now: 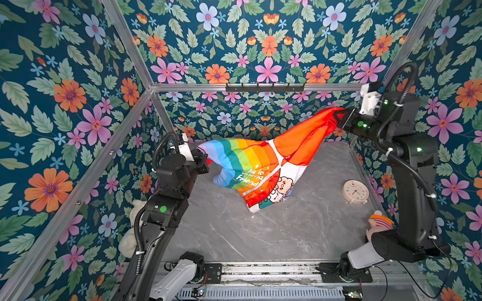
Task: Unzip the jacket
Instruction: Flatten out the jacket at the center of the board.
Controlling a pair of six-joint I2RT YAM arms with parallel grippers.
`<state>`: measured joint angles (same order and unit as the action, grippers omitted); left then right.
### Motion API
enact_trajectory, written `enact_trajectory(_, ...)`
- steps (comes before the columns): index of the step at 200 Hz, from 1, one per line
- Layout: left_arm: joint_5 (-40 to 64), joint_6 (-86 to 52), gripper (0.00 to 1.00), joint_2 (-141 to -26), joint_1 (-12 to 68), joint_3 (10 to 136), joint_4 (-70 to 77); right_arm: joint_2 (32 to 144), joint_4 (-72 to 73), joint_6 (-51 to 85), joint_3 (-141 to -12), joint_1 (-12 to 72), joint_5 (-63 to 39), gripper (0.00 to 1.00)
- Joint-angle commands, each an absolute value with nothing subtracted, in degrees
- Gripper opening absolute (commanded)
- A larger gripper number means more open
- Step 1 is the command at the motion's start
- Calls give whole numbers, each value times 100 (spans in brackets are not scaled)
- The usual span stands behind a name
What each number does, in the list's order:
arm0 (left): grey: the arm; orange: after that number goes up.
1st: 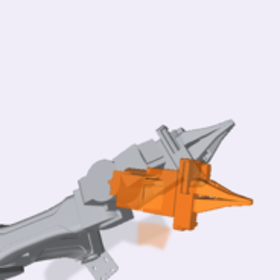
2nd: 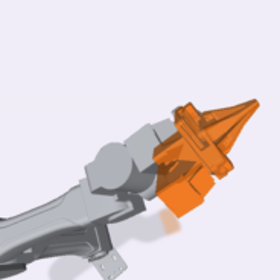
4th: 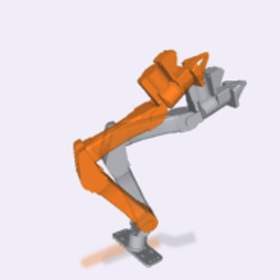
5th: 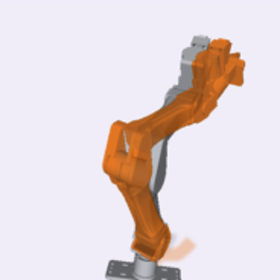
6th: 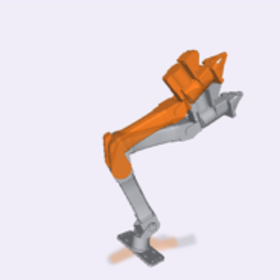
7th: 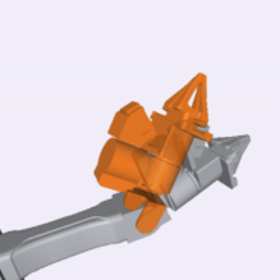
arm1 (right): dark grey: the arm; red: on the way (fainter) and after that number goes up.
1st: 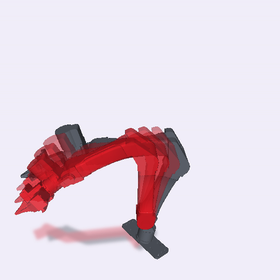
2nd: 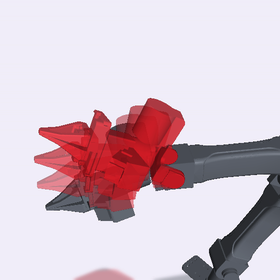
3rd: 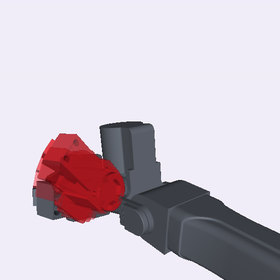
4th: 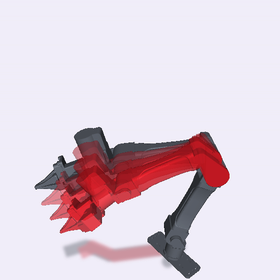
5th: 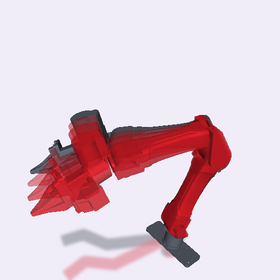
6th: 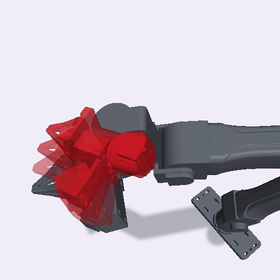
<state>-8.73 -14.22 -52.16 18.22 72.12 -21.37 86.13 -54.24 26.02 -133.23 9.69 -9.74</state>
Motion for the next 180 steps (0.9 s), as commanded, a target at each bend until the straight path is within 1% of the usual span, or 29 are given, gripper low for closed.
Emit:
enact_trajectory(1, -378, -814, 0, -5265, 1818, 7509, -1821, 8280, -5490, 2359, -13409, 973, -377, 0)
enact_trajectory(29, 644, -649, 0, -5405, 1815, 7962, -2068, 7757, -5558, 2191, -13528, 968, -89, 0)
enact_trajectory(57, 1798, -606, 0, -5256, 1827, 7973, -2082, 7252, -5769, 2107, -13643, 974, 99, 0)
enact_trajectory(73, 2082, -614, 0, -5094, 1827, 7875, -2072, 6981, -5841, 2095, -13592, 969, 219, 0)
enact_trajectory(85, 2051, -595, 0, -4986, 1820, 7747, -2078, 6832, -5841, 2084, -13473, 968, 293, 0)
enact_trajectory(96, 1785, -482, 0, -4895, 1823, 7554, -2085, 6732, -5755, 2058, -13251, 967, 331, 0)
enact_trajectory(116, 581, -256, 0, -4957, 1821, 7242, -2165, 6836, -5568, 2026, -12837, 970, 333, 0)
enact_trajectory(142, -1584, -27, 0, -5534, 1820, 6974, -2299, 7578, -5365, 2118, -12452, 968, -234, 0)
enact_trajectory(153, -2321, 72, 0, -5717, 1825, 6610, -1973, 7963, -5113, 2189, -12121, 968, -525, 0)
enact_trajectory(159, -2593, 160, 9, -5848, 1821, 6417, -1791, 8156, -4930, 2228, -11936, 969, -717, 0)
enact_trajectory(161, -2665, 189, 11, -5885, 1826, 6357, -1720, 8229, -4871, 2236, -11841, 967, -775, 0)
enact_trajectory(174, -3180, 305, 36, -6322, 1820, 5999, -1408, 8657, -4225, 2345, -11290, 983, -1170, 0)
enact_trajectory(180, -3391, 270, 44, -6582, 1826, 5925, -1368, 8892, -3961, 2394, -11115, 982, -1369, 0)
